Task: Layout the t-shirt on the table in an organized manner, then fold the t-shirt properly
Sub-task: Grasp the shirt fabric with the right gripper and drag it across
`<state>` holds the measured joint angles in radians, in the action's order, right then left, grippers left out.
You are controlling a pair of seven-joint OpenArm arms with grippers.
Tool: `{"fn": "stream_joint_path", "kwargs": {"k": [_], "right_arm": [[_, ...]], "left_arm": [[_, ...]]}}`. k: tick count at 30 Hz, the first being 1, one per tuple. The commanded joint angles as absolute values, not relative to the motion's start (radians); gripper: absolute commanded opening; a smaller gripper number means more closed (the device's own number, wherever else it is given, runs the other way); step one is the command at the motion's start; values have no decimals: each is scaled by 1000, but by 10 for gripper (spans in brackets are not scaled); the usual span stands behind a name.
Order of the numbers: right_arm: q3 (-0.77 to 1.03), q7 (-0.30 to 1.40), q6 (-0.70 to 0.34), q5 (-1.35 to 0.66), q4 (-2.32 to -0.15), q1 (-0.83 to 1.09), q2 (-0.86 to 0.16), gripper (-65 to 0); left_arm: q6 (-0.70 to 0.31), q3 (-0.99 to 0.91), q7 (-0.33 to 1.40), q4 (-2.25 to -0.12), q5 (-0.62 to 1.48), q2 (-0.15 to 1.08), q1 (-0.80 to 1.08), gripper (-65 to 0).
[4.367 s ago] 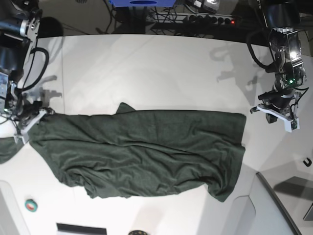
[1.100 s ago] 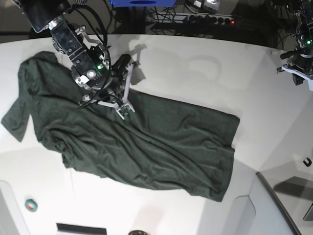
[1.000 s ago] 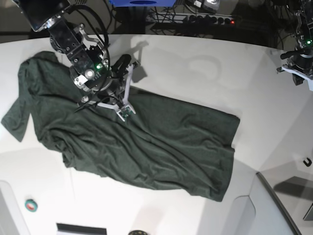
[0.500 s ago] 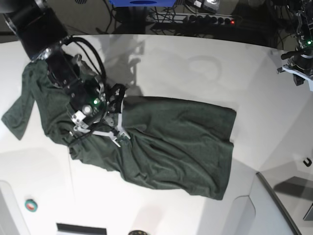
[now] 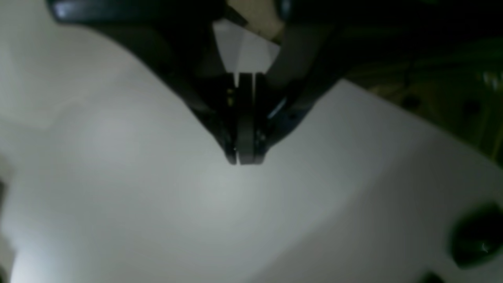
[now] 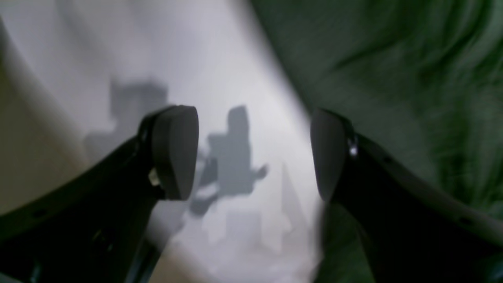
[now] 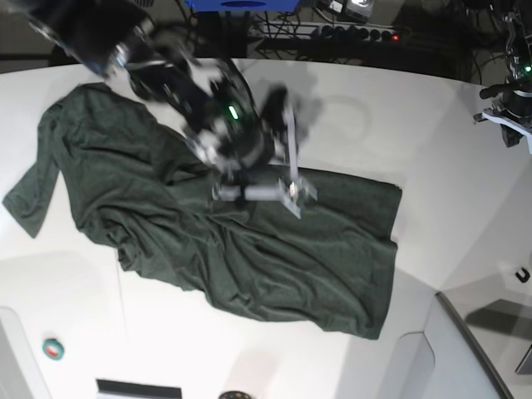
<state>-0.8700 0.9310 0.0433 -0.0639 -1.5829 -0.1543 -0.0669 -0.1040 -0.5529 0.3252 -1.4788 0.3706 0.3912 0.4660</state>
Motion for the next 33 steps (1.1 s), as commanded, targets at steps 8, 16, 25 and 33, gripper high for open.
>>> {"fn": "stream_joint_path", "kwargs": {"k": [8,16,25,33], "right_arm": [[-946,823,54,-64,-1222,-288,76,-243],[-957,687,54,-64,-980,-298,114,-254],[-960,794,51,-65,-1193,-222,88,-641],[-955,987,48,-65,-1529,-223,51,-648]], "left_arm": [[-101,-561,305,-1515,374,406,510,-650],[-101,-561,303,-1514,375,406,524,-650],[-101,-561,303,-1512,375,406,515,-650],[-101,-561,303,-1511,375,409,513,-650]]}}
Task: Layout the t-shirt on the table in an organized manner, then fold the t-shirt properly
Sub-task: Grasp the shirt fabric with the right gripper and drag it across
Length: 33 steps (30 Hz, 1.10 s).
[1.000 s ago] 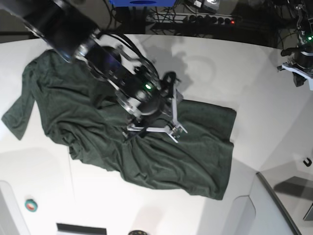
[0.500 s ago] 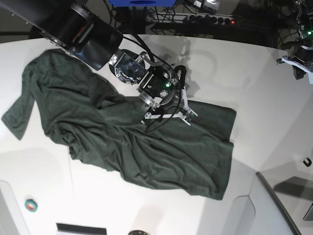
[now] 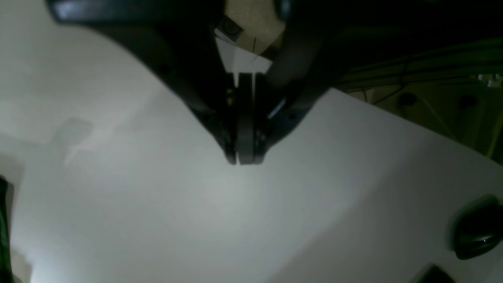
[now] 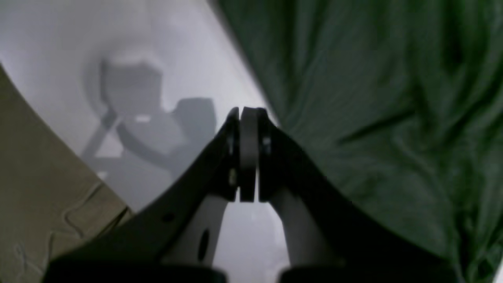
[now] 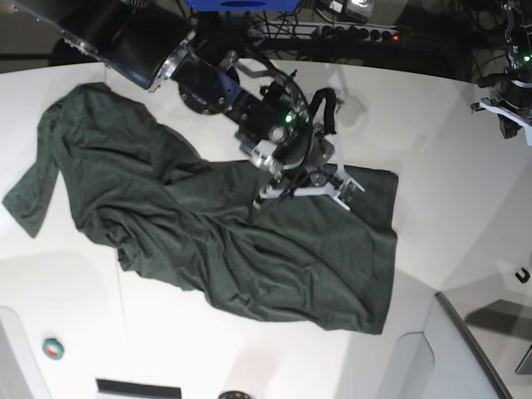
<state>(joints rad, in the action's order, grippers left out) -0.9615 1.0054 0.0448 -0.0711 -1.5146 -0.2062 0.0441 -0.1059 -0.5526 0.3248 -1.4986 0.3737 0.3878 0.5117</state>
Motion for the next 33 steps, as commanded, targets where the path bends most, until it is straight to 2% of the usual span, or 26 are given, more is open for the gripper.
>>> {"fn": "stream_joint_path", "kwargs": {"k": [1,3,4,8,9,14,21,23,27,30,33], "right_arm": [[-954,997,48,-65,-1527,-239,51,-645],[-958,993,48,-65,-1514,-245,53,-602],[-960,993,48,-65,-1503,-242,59,-554],[-984,931,48,-65,-1409,-240,90,-296],[-989,898,48,-65,-1359,-245,97,-269],[-989,788,48,-70,-1127,-275,127,-269],[-949,691,48,-71,-978,-295,128,-278],[-923,677,44,-71,-951,-295,128,-338],[-918,677,-39,-71,-923,-297,128,-590],[-918,716,-82,-71,-932,-288,128,-621],[-920,754,-93,-71,-1043,-242,124,-632]], "left_arm": [[-101,-561,303,-1511,375,409,513,-650],[-101,-561,303,-1511,375,409,513,-650],[-101,-561,303,-1511,375,409,513,-650],[-101,-561,303,-1511,375,407,513,-650],[-101,-561,303,-1511,375,407,513,-650],[-101,-561,303,-1511,375,407,513,-650],[-101,-561,305,-1511,375,407,515,-650],[-101,-561,306,-1511,375,407,515,-650],[-101,-561,306,-1511,375,407,515,-650],[-101,-561,306,-1511,375,407,515,-650],[-101,-561,306,-1511,375,407,516,-650]]}}
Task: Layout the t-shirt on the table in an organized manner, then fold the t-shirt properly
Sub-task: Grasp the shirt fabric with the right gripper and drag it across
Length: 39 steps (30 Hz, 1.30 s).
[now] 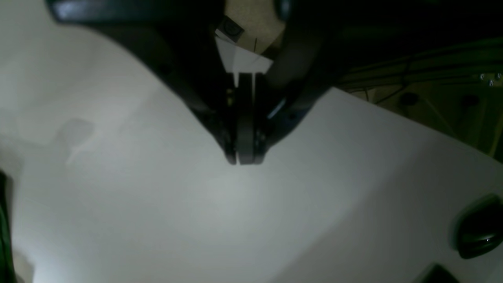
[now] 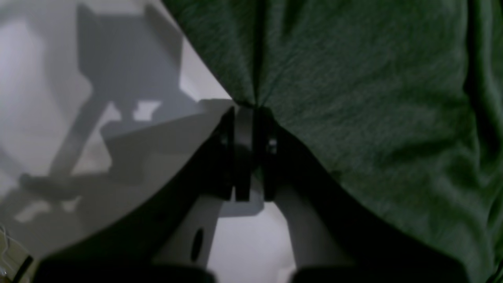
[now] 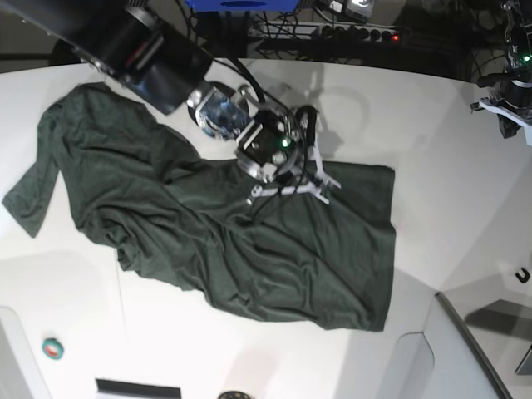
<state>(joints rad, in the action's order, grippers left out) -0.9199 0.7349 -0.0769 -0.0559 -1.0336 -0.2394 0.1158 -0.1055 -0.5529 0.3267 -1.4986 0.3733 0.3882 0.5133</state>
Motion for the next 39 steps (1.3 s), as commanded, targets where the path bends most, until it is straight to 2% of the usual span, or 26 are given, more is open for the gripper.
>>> {"fn": "stream_joint_path", "kwargs": {"k": [1,9,12,15,19,24,26,27,29,31,33,36,39], "right_arm": [[-920,773,-93,-70,-1082,-228,122,-639],[-924,1007,-94,-70,-1429,-186,120,-642],[-923,1063,-94,-70,-1486,-228,119,-642],[-920,1061,-94,-70,-1458,-292,120,-642],[-912,987,-94,-71,-1293,-389,125,-642],[-736,831,-104,-71,-1082,-449,127,-639],[-638,746,-101,-71,-1000,-466,127,-594],[-596,716,-101,-71,-969,-478,127,-542],[-547,710,-101,-70,-938,-492,127,-369],[-544,780,-99,-68,-974,-489,125,-242],[-547,872,-99,-68,-1086,-449,122,-222],[-555,924,-107,-67,-1353,-315,105,-255],[-661,955,-107,-67,-1442,-231,104,-258]], "left_arm": [[-101,-561,306,-1511,375,407,516,-650],[-101,-561,306,-1511,375,407,519,-650],[-101,-561,306,-1511,375,407,522,-650],[-101,-561,306,-1511,375,407,522,-650],[-101,-561,308,-1511,375,407,522,-650],[-101,-559,308,-1511,375,407,522,-650],[-101,-559,308,-1511,375,407,522,-650],[-101,-559,308,-1511,375,407,522,-650],[-101,-558,308,-1511,375,406,522,-650],[-101,-555,308,-1511,375,406,519,-650],[-101,-553,308,-1511,375,406,516,-650],[-101,-552,308,-1512,374,404,515,-650],[-101,-552,308,-1512,374,404,515,-650]]}}
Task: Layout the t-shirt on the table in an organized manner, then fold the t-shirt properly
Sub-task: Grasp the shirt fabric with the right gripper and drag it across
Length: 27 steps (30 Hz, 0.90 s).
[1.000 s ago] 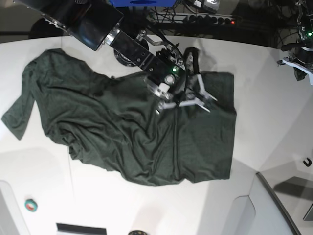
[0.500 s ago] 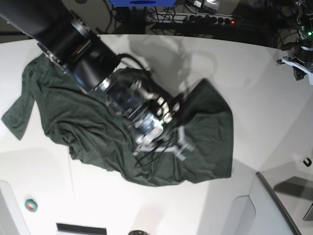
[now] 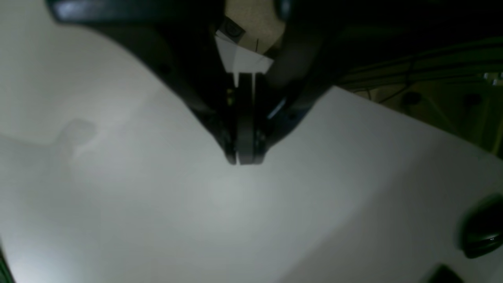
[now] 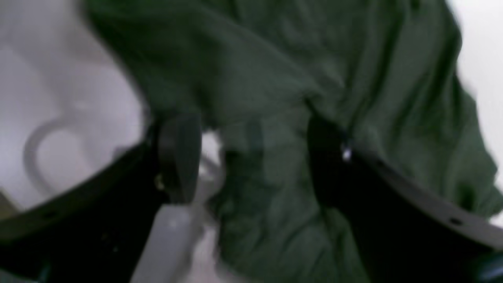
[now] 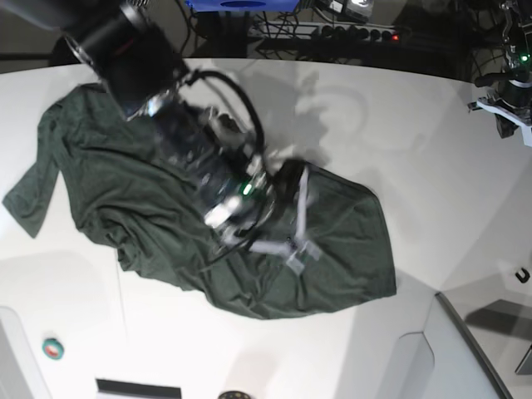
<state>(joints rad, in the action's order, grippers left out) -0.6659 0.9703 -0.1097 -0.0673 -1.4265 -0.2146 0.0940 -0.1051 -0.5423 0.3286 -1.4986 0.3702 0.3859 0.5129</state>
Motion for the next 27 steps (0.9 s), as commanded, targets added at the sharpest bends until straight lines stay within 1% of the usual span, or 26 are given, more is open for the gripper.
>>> {"fn": "stream_joint_path", "kwargs": {"k": [1,5,11,13,18,22,26,27], "right_arm": [[-690,951,-107,-68,-1437,-211,105,-258],[-714,843,-99,-70,-1317,-170,131,-260],[-714,710,-99,-71,-1130,-186,145,-261],[-714,676,-97,-101,-1075,-209,147,-261],[-716,618,-97,-252,-943,-298,147,-261],[-716,596,-97,-265,-889,-343,147,-261],[-717,595,-97,-265,-889,-344,148,-263],[-719,595,-97,-265,-891,-343,148,-275]], "left_arm": [[-101,-552,308,-1512,374,404,515,-650],[-101,-552,308,-1512,374,404,521,-650],[-101,-556,308,-1511,374,404,524,-650],[-101,-555,308,-1511,374,404,524,-650],[-101,-553,308,-1511,374,404,524,-650],[-101,-552,308,-1511,374,404,524,-650],[-101,-555,308,-1511,374,404,524,-650],[-101,-555,308,-1511,374,404,524,-650]]}}
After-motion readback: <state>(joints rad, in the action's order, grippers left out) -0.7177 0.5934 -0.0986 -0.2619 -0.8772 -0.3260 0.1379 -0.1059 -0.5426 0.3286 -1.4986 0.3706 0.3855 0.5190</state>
